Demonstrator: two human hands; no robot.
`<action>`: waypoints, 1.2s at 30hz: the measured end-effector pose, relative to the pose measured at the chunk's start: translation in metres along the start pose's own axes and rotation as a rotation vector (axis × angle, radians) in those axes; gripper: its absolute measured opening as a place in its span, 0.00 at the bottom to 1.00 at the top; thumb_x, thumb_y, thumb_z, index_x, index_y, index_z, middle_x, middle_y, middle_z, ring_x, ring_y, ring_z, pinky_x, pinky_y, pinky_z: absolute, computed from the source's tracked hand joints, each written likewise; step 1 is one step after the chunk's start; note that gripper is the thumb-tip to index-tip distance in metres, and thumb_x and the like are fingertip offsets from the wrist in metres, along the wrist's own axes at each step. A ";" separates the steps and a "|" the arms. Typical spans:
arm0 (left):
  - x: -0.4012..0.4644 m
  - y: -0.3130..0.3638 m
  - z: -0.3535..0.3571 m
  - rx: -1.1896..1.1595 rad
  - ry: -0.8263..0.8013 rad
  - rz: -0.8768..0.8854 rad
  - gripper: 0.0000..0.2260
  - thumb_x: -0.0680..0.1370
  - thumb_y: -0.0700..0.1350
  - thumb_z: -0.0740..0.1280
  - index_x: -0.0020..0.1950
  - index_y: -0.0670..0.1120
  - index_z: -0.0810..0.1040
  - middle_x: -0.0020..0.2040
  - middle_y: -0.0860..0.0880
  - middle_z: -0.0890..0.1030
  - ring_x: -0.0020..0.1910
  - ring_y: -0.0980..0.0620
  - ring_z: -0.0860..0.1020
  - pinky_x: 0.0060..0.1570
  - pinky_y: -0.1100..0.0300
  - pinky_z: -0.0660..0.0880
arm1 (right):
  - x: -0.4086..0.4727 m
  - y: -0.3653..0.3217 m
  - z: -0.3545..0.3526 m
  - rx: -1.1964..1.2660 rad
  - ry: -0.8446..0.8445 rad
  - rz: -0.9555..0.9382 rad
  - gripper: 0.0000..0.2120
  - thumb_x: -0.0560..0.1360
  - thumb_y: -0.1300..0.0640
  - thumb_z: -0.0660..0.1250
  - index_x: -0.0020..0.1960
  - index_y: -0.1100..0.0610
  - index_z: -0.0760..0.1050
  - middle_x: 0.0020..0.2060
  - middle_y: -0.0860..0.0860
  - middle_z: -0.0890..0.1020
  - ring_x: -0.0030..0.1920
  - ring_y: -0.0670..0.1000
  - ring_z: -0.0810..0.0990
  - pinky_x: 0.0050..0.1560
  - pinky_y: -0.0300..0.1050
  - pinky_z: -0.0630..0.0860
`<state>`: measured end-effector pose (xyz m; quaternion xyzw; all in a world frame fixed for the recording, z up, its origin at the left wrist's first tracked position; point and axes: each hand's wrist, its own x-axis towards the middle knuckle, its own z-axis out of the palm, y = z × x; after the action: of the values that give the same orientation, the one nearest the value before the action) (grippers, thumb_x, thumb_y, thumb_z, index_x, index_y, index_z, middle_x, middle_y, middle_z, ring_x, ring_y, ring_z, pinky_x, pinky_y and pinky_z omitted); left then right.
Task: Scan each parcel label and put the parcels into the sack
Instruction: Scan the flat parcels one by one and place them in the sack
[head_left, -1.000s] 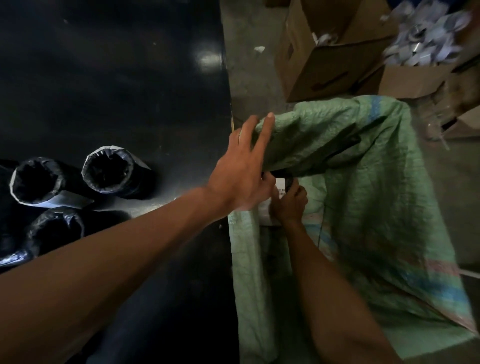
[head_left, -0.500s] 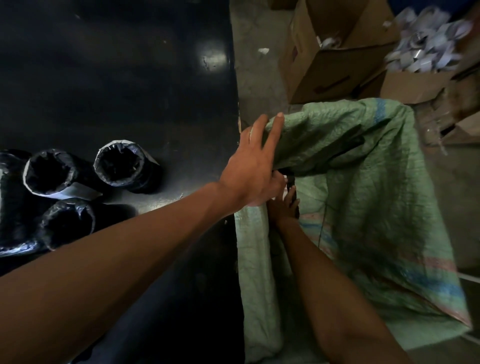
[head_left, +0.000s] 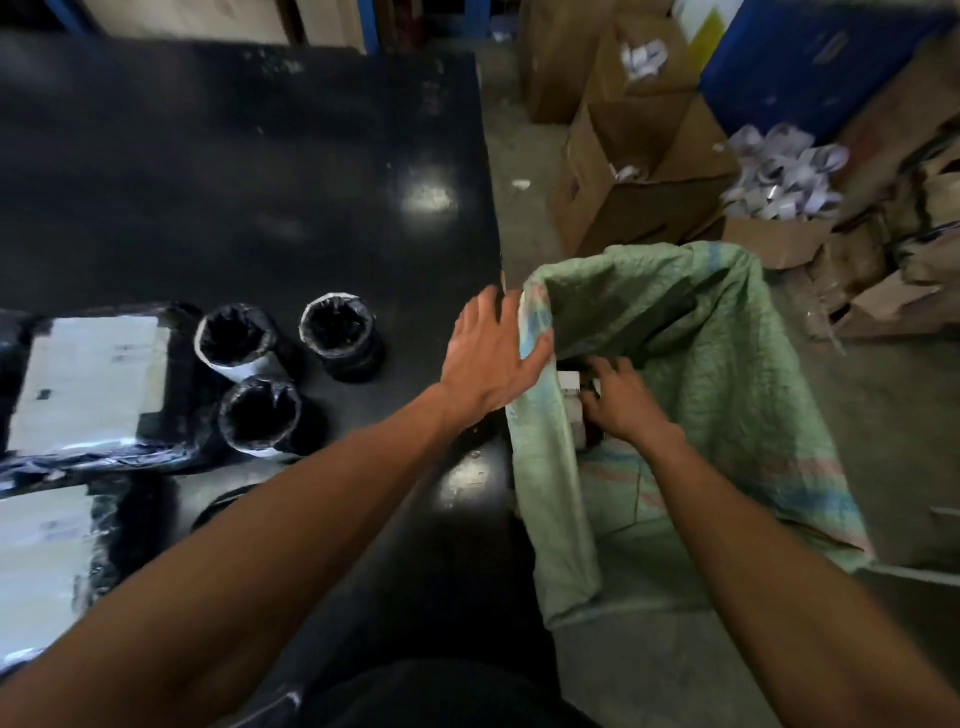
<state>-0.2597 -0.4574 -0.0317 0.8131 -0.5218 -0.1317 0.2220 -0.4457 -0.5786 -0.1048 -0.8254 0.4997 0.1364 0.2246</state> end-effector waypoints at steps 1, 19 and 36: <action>-0.007 -0.007 -0.008 0.039 -0.014 0.000 0.30 0.78 0.62 0.60 0.72 0.43 0.67 0.66 0.40 0.70 0.64 0.38 0.70 0.64 0.46 0.69 | -0.009 -0.004 -0.011 0.002 0.045 0.002 0.28 0.80 0.51 0.67 0.77 0.56 0.66 0.68 0.65 0.71 0.66 0.68 0.73 0.67 0.57 0.73; -0.162 -0.149 -0.167 0.226 0.146 -0.263 0.26 0.76 0.56 0.65 0.68 0.42 0.68 0.63 0.38 0.72 0.62 0.36 0.72 0.59 0.45 0.71 | -0.161 -0.240 -0.047 -0.037 0.293 -0.497 0.24 0.80 0.44 0.65 0.74 0.49 0.70 0.68 0.54 0.72 0.67 0.58 0.76 0.62 0.55 0.75; -0.317 -0.346 -0.216 0.227 -0.251 -0.619 0.43 0.73 0.65 0.69 0.80 0.53 0.52 0.74 0.37 0.62 0.72 0.35 0.64 0.64 0.38 0.70 | -0.223 -0.390 0.109 -0.135 -0.066 -0.499 0.29 0.77 0.38 0.64 0.74 0.49 0.66 0.68 0.54 0.72 0.69 0.59 0.74 0.61 0.58 0.74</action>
<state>-0.0236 0.0021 -0.0220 0.9296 -0.2851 -0.2331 0.0139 -0.2035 -0.1969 -0.0070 -0.9313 0.2627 0.1367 0.2118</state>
